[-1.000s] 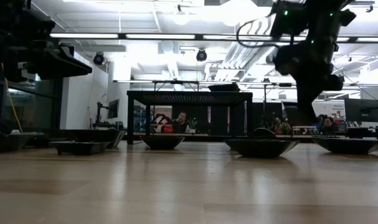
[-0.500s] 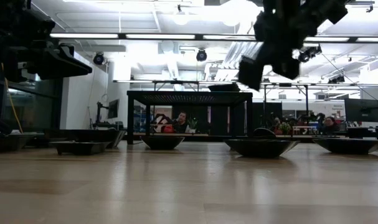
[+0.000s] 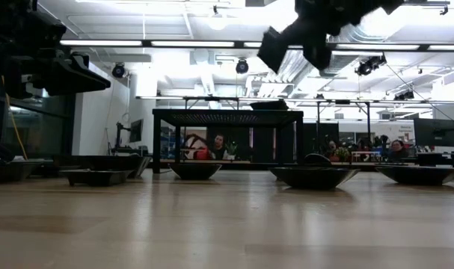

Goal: Pick & Place Mini shaped plates
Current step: Put the black square plate on the shelf, then stack the black square plate on top of the black square plate on the shelf

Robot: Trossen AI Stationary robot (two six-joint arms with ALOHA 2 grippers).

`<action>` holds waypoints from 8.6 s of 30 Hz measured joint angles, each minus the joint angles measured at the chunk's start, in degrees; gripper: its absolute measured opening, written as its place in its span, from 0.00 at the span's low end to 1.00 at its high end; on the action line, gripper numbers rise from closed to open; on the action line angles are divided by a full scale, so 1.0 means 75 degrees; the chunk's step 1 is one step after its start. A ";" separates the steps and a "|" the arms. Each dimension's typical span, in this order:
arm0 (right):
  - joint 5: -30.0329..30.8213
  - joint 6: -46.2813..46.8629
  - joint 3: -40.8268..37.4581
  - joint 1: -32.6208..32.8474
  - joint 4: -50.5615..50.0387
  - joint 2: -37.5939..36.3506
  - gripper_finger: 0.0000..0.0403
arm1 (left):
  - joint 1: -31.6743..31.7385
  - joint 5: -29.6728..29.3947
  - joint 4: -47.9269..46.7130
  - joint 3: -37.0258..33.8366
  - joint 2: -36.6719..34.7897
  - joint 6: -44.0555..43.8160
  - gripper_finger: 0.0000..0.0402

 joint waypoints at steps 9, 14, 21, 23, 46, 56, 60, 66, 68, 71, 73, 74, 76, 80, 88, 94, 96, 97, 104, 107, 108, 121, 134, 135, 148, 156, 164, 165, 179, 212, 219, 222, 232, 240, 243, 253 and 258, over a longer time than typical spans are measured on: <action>0.1131 -0.1379 0.2695 -0.0026 -0.2359 0.1427 0.01 | -0.0002 -0.0001 0.0000 0.0000 0.0001 0.0000 0.20; 0.1727 -0.2256 0.4394 -0.0042 -0.3517 0.2689 0.01 | 0.0000 -0.0001 0.0000 0.0002 0.0002 -0.0002 0.20; 0.2672 -0.3378 0.6633 -0.0375 -0.5233 0.4420 0.01 | -0.0002 -0.0001 0.0000 0.0001 -0.0001 0.0001 0.20; 0.2837 -0.3653 0.7123 -0.0523 -0.5639 0.4829 0.01 | -0.0001 0.0001 0.0001 0.0002 0.0002 -0.0001 0.20; 0.3159 -0.5597 0.7801 -0.1673 -0.5369 0.6516 0.01 | -0.0003 -0.0001 0.0003 0.0001 0.0000 -0.0001 0.20; 0.3159 -0.5549 0.7801 -0.1673 -0.5504 0.6525 0.01 | 0.0000 0.0000 0.0000 -0.0001 0.0002 0.0001 0.20; 0.3158 -0.5329 0.7801 -0.1673 -0.5831 0.6559 0.01 | -0.0002 -0.0001 0.0000 0.0001 0.0002 0.0000 0.20; 0.3145 -0.5221 0.7801 -0.1670 -0.5987 0.6559 0.01 | -0.0003 -0.0001 0.0000 0.0000 0.0000 -0.0002 0.20; 0.3118 -0.5221 0.7801 -0.1670 -0.6019 0.6559 0.01 | 0.0000 0.0000 0.0000 0.0002 0.0000 -0.0002 0.20; 0.2884 -0.5221 0.7801 -0.1670 -0.6044 0.6561 0.01 | -0.0002 -0.0001 0.0000 0.0002 0.0001 0.0000 0.20; 0.2734 -0.5219 0.7801 -0.1670 -0.6047 0.6561 0.02 | -0.0003 -0.0001 0.0000 0.0002 0.0001 0.0000 0.20; 0.2725 -0.5219 0.7801 -0.1670 -0.6057 0.6559 0.03 | 0.0000 0.0000 0.0000 0.0000 -0.0001 0.0001 0.20; 0.2728 -0.5219 0.7801 -0.1667 -0.6123 0.6561 0.04 | 0.0000 -0.0001 0.0000 0.0001 -0.0001 -0.0002 0.20; 0.2728 -0.5216 0.7801 -0.1667 -0.6149 0.6561 0.08 | 0.0000 -0.0001 0.0000 -0.0001 0.0000 0.0001 0.20; 0.2751 -0.5160 0.7801 -0.1667 -0.6145 0.6561 0.15 | 0.0000 -0.0001 0.0000 0.0002 -0.0001 -0.0002 0.20; 0.2754 -0.5160 0.7801 -0.1667 -0.6145 0.6561 0.20 | 0.0000 -0.0001 0.0000 0.0002 -0.0001 0.0001 0.20; 0.2754 -0.5160 0.7812 -0.1667 -0.6148 0.6561 0.21 | -0.0003 -0.0001 0.0000 -0.0001 -0.0001 0.0001 0.20; 0.2754 -0.5160 0.7843 -0.1667 -0.6156 0.6562 0.23 | -0.0001 -0.0001 0.0000 0.0002 0.0001 0.0000 0.20; 0.2653 -0.5099 0.8292 -0.1667 -0.6427 0.6564 0.32 | -0.0003 -0.0001 0.0000 0.0002 0.0000 -0.0001 0.20; 0.2438 -0.4960 0.8601 -0.1662 -0.6777 0.6564 0.36 | -0.0003 -0.0001 0.0001 0.0000 0.0001 0.0000 0.20; 0.2440 -0.4916 0.8726 -0.1655 -0.6959 0.6564 0.37 | -0.0003 -0.0001 0.0000 0.0000 0.0001 0.0001 0.20; 0.2872 -0.4157 1.0398 -0.1415 -0.9888 0.6564 0.41 | -0.0002 -0.0001 0.0000 0.0002 0.0002 0.0001 0.20; 0.2441 -0.3192 0.8862 -0.1105 -1.0756 0.6138 0.38 | -0.0001 0.0000 0.0000 0.0000 0.0001 0.0000 0.20; 0.2422 -0.3139 0.8579 -0.1036 -1.0765 0.6061 0.38 | -0.0002 0.0002 0.0000 0.0002 0.0000 -0.0001 0.20; 0.2390 -0.1821 0.5193 0.0485 -0.9288 0.4568 0.38 | -0.0001 0.0002 0.0000 0.0000 0.0001 0.0001 0.20; 0.2380 -0.1930 0.3096 0.1459 -0.6544 0.3927 0.38 | -0.0003 0.0002 0.0000 -0.0001 0.0002 0.0001 0.20; 0.2887 -0.2666 0.1735 0.1826 -0.4642 0.3927 0.38 | -0.0002 0.0002 0.0000 0.0000 0.0002 -0.0002 0.20; 0.3049 -0.2623 0.1654 0.1838 -0.4479 0.3927 0.38 | -0.0003 0.0001 0.0000 -0.0001 0.0000 0.0001 0.20; 0.3543 -0.2905 0.0796 0.1824 -0.3035 0.3933 0.38 | -0.0003 0.0002 0.0000 0.0002 0.0002 0.0001 0.20; 0.3535 -0.2966 0.0798 0.1821 -0.2756 0.4181 0.38 | -0.0003 -0.0001 0.0000 0.0000 0.0001 -0.0001 0.20; 0.3532 -0.2966 0.0801 0.1823 -0.2634 0.4315 0.38 | -0.0001 0.0002 0.0000 0.0000 0.0002 -0.0001 0.20; 0.3542 -0.2966 0.0801 0.1821 -0.2573 0.4344 0.38 | -0.0001 0.0001 0.0003 -0.0001 0.0001 0.0001 0.20; 0.3440 -0.2966 0.0801 0.1662 -0.2495 0.4488 0.38 | -0.0001 0.0002 0.0000 0.0002 -0.0001 0.0001 0.20; 0.3434 -0.2966 0.0801 0.1609 -0.2452 0.4516 0.33 | -0.0001 0.0002 0.0000 0.0002 0.0001 0.0001 0.20; 0.3367 -0.2966 0.0801 0.1609 -0.2454 0.4516 0.29 | -0.0002 0.0002 0.0000 0.0000 0.0001 -0.0001 0.20; 0.3353 -0.2966 0.0801 0.1609 -0.2455 0.4516 0.18 | 0.0000 0.0002 0.0000 -0.0001 0.0000 0.0001 0.20; 0.3351 -0.2966 0.0801 0.1609 -0.2452 0.4516 0.14 | -0.0003 0.0002 0.0000 0.0002 0.0002 0.0001 0.20</action>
